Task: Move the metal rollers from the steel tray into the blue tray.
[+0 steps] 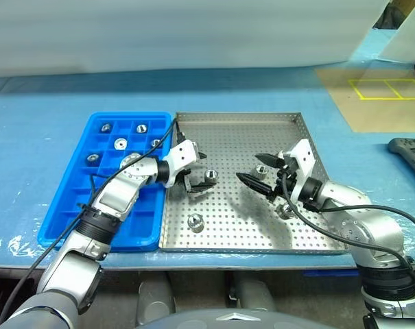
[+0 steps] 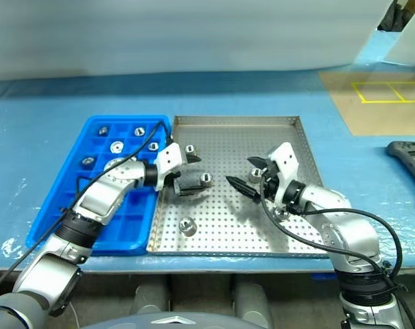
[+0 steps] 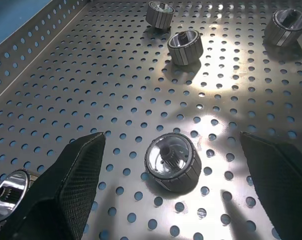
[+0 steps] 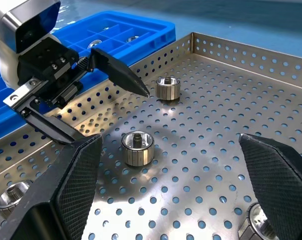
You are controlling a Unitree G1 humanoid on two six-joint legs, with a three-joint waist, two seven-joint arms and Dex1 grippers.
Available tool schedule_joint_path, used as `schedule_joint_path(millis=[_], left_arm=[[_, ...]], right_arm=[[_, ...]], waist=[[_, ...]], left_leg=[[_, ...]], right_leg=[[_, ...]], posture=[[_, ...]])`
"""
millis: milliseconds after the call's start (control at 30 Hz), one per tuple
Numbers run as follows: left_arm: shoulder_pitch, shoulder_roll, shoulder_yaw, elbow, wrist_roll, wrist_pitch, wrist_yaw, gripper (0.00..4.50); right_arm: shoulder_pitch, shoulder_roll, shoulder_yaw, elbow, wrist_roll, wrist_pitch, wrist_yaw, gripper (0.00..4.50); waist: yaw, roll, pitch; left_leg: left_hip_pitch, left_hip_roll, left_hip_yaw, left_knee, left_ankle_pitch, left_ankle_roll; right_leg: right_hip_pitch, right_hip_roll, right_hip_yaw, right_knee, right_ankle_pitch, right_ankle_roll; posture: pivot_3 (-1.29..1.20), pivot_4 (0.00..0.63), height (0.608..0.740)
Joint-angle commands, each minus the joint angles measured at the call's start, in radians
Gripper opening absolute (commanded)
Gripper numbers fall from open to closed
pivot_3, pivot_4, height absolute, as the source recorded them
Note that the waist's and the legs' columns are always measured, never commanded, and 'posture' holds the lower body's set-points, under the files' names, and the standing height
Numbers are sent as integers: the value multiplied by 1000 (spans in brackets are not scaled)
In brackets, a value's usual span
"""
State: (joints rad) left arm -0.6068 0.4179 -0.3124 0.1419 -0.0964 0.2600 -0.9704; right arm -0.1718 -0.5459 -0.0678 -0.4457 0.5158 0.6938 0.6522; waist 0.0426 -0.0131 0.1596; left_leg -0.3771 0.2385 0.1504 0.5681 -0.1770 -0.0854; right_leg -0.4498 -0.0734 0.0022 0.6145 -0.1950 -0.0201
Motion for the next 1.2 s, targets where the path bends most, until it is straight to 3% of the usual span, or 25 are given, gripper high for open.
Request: schedule_joint_path(millis=[33, 1200], left_arm=[[-58, -13, -4, 30, 16, -4, -9, 4500], [-120, -64, -46, 183, 52, 79, -118, 4500]], right_arm=[[5, -5, -26, -50, 30, 9, -12, 4472], [53, -2, -39, -104, 62, 24, -76, 4472]], waist=[[-1, 0, 0], [-5, 0, 0]], left_leg=[[1, 0, 0, 0, 0, 0], [7, 0, 0, -5, 0, 0]], right_leg=[[1, 0, 0, 0, 0, 0], [8, 0, -1, -8, 0, 0]], posture=[[-182, 150, 740], [-245, 150, 740]])
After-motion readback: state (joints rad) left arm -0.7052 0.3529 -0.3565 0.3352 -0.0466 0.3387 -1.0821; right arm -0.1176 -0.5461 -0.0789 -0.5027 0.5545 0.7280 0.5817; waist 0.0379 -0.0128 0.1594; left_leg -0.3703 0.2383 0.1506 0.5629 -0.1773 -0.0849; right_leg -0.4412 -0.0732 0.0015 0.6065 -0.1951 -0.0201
